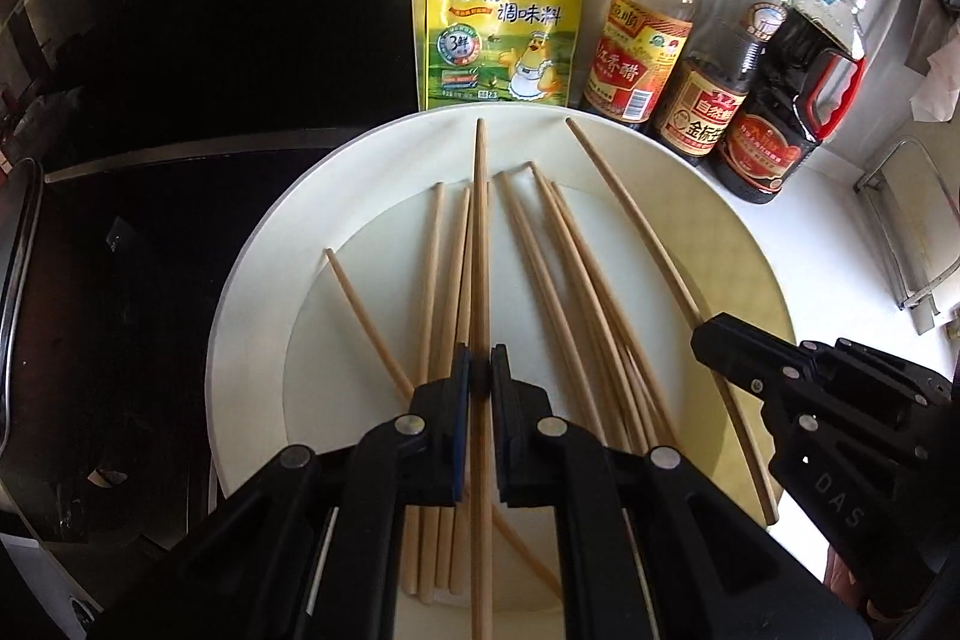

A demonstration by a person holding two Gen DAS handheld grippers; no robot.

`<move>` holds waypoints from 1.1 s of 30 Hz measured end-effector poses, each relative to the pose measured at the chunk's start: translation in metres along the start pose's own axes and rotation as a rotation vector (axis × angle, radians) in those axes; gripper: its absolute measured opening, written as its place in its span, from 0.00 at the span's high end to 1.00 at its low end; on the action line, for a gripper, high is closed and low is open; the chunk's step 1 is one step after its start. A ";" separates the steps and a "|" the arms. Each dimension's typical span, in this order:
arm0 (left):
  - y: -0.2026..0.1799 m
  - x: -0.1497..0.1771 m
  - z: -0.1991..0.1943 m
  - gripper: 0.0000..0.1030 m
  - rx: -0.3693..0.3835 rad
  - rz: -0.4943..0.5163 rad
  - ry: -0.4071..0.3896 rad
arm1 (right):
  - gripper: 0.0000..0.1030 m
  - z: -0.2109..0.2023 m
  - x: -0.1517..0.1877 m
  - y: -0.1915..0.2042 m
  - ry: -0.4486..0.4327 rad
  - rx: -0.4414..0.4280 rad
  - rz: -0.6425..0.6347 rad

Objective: Organize utensils
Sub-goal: 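Carry both held chopsticks into the white basin and open both tools, then hold both open tools above the basin and pull them back slightly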

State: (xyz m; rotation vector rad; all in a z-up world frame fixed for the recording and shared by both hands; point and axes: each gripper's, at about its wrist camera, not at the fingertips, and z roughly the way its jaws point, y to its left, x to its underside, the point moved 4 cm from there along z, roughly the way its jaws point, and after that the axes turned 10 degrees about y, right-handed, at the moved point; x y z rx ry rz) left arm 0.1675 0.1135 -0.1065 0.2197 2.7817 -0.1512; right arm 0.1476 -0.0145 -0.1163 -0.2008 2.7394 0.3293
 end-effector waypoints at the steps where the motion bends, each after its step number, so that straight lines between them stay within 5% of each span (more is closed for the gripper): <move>1: 0.001 0.000 0.001 0.92 0.001 -0.001 0.003 | 0.94 0.002 -0.001 0.001 0.007 -0.002 -0.003; 3: 0.003 -0.002 0.002 0.91 -0.003 -0.011 0.006 | 0.94 0.005 -0.003 0.003 0.024 -0.009 -0.004; 13: 0.009 0.001 -0.016 0.50 -0.011 -0.054 -0.027 | 0.91 -0.019 0.004 0.000 -0.019 0.034 0.008; 28: 0.003 0.020 -0.043 0.30 -0.036 -0.035 -0.056 | 0.65 -0.050 0.026 0.005 -0.056 0.070 0.013; 33: 0.003 0.025 -0.049 0.29 -0.043 -0.035 -0.067 | 0.64 -0.054 0.032 0.005 -0.062 0.083 0.018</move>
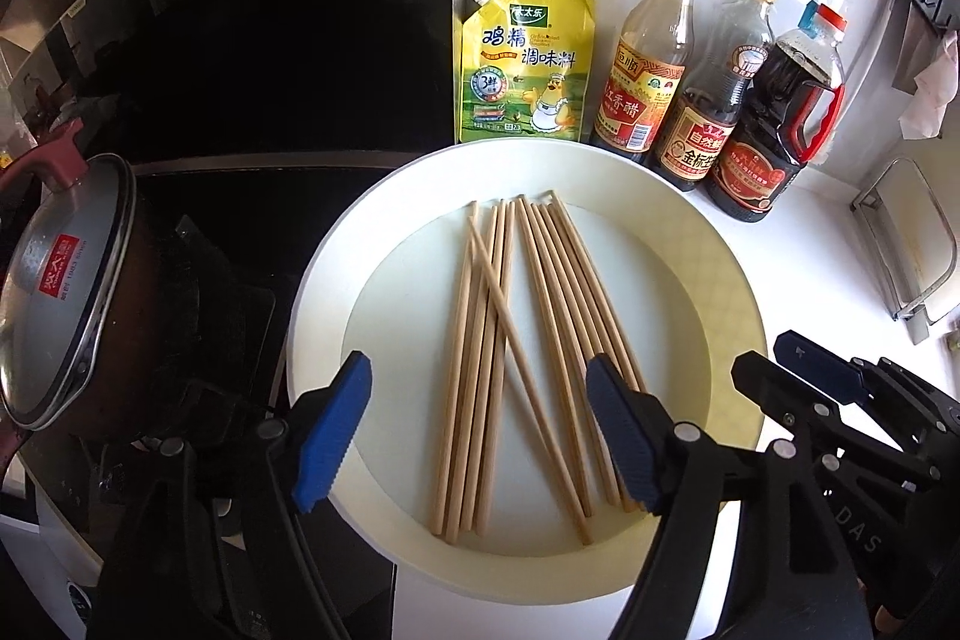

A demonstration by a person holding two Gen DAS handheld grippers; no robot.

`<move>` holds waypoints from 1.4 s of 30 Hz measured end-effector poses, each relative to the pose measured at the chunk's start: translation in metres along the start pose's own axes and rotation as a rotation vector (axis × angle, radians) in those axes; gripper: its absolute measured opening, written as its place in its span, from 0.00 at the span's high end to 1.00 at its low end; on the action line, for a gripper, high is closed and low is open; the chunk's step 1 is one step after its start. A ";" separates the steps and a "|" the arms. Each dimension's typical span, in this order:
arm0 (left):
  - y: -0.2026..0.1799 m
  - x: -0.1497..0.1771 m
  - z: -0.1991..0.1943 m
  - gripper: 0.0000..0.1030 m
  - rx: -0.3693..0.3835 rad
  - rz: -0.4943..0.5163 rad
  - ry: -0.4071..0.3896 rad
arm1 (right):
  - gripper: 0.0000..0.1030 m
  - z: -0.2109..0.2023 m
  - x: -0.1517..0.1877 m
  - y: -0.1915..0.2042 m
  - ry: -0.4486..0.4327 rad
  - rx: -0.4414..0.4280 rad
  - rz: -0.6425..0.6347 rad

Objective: Organize utensils
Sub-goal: 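Hold both open tools above the basin and pull them back slightly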

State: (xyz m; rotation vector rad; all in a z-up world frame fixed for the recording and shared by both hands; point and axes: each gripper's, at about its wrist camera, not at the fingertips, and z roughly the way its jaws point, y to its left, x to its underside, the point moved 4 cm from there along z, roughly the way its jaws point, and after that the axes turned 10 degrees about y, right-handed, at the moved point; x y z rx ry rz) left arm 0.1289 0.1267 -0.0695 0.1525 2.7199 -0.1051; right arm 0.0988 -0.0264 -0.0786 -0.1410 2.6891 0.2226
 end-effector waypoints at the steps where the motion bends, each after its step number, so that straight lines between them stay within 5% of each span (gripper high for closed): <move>1: 0.000 0.000 -0.001 0.29 -0.001 -0.001 0.000 | 0.63 -0.001 0.001 0.000 -0.002 0.001 0.000; 42: 0.007 0.006 -0.003 0.11 -0.048 -0.017 0.011 | 0.55 -0.008 0.005 -0.001 -0.015 0.022 0.006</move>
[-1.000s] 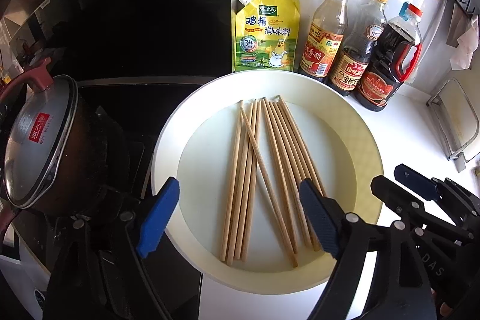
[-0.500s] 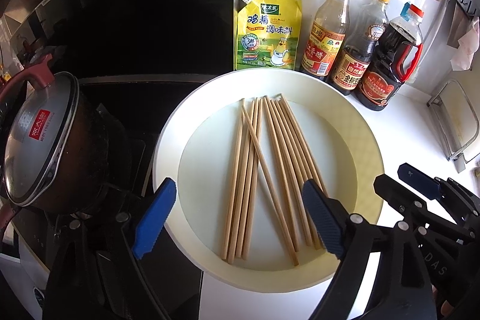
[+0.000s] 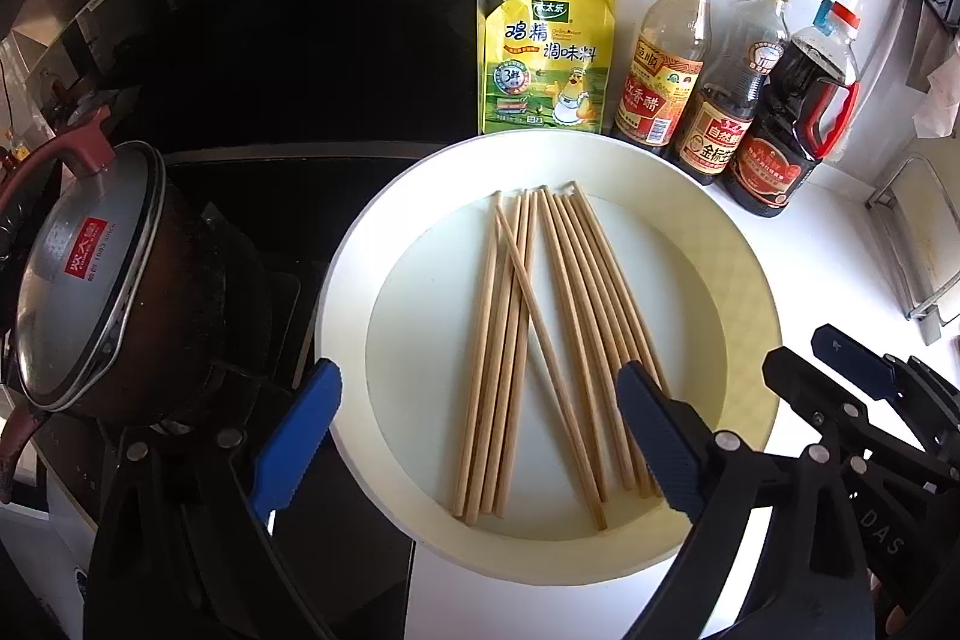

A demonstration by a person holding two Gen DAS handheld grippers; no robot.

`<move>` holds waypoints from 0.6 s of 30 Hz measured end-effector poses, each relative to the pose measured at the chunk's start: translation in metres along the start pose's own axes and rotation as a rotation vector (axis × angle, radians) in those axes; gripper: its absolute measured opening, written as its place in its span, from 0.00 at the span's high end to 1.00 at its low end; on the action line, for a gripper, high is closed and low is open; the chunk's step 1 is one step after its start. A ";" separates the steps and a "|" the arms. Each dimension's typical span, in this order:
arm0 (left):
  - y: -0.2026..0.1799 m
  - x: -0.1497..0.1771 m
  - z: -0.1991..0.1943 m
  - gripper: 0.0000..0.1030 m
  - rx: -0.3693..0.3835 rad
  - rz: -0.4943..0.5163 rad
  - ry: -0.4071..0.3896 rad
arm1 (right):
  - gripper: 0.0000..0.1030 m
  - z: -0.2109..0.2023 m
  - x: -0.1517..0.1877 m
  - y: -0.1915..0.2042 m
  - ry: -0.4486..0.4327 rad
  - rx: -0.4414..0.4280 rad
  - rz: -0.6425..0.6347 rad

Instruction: Organize utensils

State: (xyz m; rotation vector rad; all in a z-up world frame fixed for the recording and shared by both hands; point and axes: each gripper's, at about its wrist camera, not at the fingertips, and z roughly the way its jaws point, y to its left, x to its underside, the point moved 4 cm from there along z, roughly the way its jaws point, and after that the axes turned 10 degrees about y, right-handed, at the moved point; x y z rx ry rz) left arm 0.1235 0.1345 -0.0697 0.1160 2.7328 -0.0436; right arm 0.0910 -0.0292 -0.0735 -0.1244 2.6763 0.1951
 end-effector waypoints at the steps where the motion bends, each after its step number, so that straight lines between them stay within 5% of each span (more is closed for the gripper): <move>1: 0.000 0.000 0.000 0.11 -0.002 -0.001 0.000 | 0.55 0.000 0.000 -0.001 0.000 0.000 0.002; 18: 0.003 -0.001 0.000 0.08 -0.037 -0.008 -0.006 | 0.51 0.000 -0.001 0.000 -0.004 0.010 0.006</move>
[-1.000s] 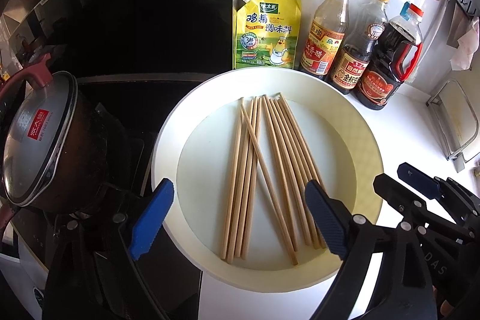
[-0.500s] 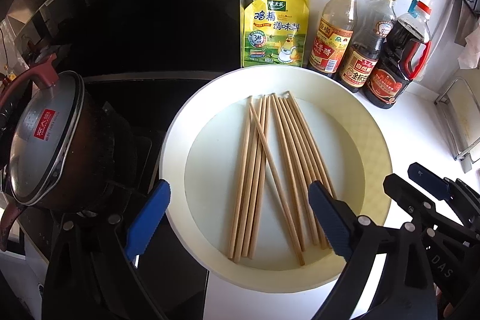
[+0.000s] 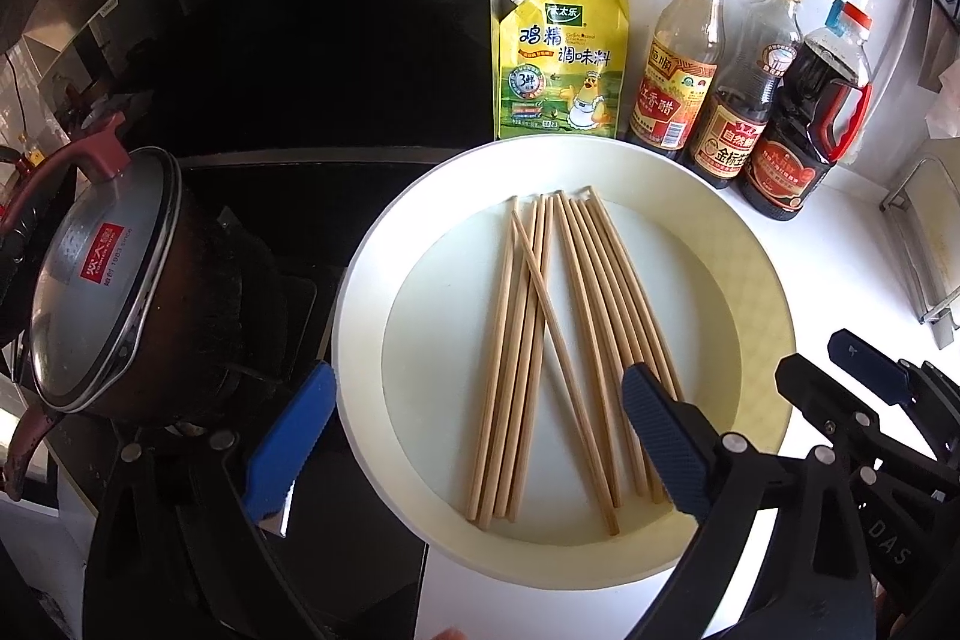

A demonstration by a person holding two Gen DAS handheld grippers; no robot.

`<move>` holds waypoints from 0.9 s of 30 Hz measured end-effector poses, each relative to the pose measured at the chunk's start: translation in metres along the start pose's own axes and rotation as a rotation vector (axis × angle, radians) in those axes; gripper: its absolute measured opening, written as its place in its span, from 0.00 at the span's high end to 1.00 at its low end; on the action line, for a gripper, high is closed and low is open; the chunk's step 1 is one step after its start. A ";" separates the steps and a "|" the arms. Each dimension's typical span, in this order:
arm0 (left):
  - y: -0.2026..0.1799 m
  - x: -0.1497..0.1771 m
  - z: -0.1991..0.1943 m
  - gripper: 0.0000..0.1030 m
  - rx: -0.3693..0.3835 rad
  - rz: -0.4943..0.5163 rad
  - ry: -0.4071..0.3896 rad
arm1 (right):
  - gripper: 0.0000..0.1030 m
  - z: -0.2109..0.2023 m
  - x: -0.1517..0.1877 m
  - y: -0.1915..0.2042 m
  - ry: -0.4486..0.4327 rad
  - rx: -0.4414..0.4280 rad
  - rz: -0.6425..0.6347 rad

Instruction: Organize utensils

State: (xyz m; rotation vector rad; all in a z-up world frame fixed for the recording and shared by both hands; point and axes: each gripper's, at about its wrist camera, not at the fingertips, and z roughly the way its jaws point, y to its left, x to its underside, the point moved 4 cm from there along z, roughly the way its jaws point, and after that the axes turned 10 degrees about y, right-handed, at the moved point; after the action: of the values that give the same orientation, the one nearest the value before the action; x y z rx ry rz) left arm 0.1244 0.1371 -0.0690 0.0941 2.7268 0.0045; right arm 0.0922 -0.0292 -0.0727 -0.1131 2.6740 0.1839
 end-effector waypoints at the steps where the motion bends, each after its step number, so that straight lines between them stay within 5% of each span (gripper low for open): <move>1: 0.000 0.000 0.000 0.08 0.001 0.002 0.002 | 0.51 0.000 0.000 0.001 -0.002 0.003 -0.003; 27: -0.003 0.000 0.001 0.07 0.001 -0.006 0.021 | 0.51 0.000 0.000 0.002 0.001 0.005 -0.005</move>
State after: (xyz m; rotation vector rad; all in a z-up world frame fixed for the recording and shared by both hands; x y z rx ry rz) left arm 0.1249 0.1340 -0.0703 0.0859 2.7480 0.0027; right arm 0.0923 -0.0268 -0.0725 -0.1177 2.6744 0.1755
